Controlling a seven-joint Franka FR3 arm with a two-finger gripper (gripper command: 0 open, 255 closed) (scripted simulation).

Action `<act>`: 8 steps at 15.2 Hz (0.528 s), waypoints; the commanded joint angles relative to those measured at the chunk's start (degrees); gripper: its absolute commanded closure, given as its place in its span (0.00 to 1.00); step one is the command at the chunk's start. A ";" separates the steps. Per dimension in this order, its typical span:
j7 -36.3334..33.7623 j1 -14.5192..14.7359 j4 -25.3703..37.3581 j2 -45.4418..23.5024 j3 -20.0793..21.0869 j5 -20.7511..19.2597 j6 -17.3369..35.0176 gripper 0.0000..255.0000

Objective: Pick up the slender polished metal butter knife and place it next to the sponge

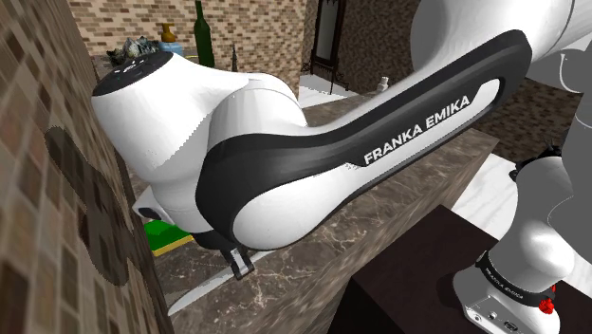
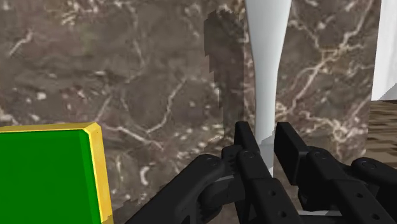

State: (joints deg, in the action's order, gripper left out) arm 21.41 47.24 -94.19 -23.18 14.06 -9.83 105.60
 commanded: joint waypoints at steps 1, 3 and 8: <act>0.00 0.00 0.00 0.00 0.00 0.00 0.00 0.00; 0.00 0.00 0.00 0.00 0.00 0.00 0.00 0.00; 0.21 0.30 3.57 0.19 0.17 0.23 -3.75 0.00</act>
State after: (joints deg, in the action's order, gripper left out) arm 21.44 47.52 -91.73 -23.16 14.20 -9.68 103.17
